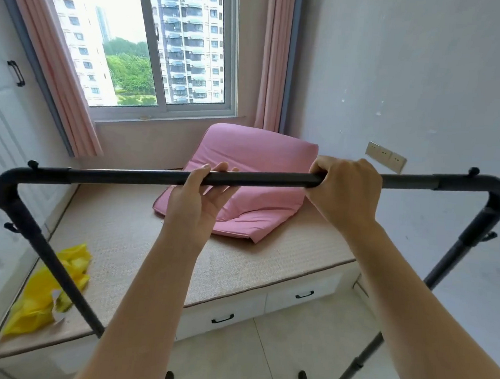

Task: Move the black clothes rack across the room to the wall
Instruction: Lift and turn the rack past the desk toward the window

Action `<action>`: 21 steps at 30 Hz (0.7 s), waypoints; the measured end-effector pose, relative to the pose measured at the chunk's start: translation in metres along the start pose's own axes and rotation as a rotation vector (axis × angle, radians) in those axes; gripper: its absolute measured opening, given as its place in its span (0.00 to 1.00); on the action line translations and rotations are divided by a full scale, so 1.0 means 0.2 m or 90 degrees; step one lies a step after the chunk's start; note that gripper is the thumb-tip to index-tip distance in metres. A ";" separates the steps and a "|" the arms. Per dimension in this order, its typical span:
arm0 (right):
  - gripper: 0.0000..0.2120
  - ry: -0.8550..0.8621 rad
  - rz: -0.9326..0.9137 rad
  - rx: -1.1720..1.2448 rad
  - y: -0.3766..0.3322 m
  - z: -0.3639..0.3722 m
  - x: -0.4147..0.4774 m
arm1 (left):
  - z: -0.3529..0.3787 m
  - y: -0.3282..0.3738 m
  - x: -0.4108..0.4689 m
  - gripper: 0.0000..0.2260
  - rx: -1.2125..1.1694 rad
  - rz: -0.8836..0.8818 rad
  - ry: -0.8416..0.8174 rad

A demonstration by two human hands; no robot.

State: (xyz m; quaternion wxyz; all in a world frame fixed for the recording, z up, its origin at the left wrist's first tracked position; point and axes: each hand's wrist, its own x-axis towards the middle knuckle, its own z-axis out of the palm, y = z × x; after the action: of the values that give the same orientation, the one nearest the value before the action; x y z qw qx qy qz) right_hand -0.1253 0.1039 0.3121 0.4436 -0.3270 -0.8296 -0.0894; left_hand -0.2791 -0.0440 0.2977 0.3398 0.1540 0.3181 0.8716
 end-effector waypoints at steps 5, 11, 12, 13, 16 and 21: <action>0.08 0.017 0.016 -0.022 0.18 -0.01 0.02 | 0.13 -0.13 0.07 0.07 -0.007 -0.030 -0.028; 0.08 0.031 0.043 -0.049 0.40 -0.03 0.03 | 0.27 -0.31 0.13 0.08 -0.004 -0.057 -0.046; 0.08 0.031 0.045 -0.052 0.44 -0.04 0.03 | 0.29 -0.34 0.14 0.08 -0.005 -0.063 -0.047; 0.08 0.034 0.046 -0.054 0.47 -0.05 0.03 | 0.31 -0.38 0.15 0.09 -0.007 -0.068 -0.047; 0.08 0.046 0.054 -0.064 0.57 -0.06 0.04 | 0.37 -0.46 0.19 0.07 -0.014 -0.079 -0.062; 0.08 0.057 0.073 -0.089 0.74 -0.09 0.04 | 0.48 -0.60 0.25 0.06 -0.022 -0.113 -0.084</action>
State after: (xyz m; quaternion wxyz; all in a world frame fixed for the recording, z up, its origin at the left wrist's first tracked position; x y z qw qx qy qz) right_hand -0.0240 0.2134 0.3076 0.4610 -0.3998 -0.7805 -0.1359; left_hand -0.2086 0.1022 0.2935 0.4389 0.1766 0.2923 0.8311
